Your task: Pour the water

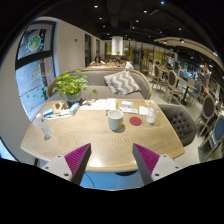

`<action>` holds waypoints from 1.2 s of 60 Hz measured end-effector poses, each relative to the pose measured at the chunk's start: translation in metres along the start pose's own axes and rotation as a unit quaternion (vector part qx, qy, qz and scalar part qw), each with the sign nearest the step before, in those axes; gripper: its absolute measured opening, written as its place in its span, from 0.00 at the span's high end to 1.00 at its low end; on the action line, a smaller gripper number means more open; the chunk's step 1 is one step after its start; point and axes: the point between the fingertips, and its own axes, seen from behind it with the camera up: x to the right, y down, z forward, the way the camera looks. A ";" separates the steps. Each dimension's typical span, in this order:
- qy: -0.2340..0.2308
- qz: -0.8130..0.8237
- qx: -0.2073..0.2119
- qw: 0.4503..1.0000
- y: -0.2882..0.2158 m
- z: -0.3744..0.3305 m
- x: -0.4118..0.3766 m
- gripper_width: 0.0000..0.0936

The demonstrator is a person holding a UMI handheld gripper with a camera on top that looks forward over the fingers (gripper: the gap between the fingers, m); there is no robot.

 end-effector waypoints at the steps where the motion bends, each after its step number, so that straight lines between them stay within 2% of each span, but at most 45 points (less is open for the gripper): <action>1: 0.000 0.000 -0.001 1.000 0.001 0.003 -0.001 0.09; 19: -0.001 -0.011 -0.015 1.000 0.029 0.008 -0.062 0.08; 34: -0.035 0.000 -0.019 0.999 0.056 0.019 -0.196 0.09; 41: -0.070 -0.003 -0.003 0.998 0.057 0.035 -0.277 0.08; 54: -0.107 -0.027 0.062 0.992 0.024 0.106 -0.386 0.08; 72: -0.080 -0.024 0.091 0.992 -0.004 0.230 -0.424 0.10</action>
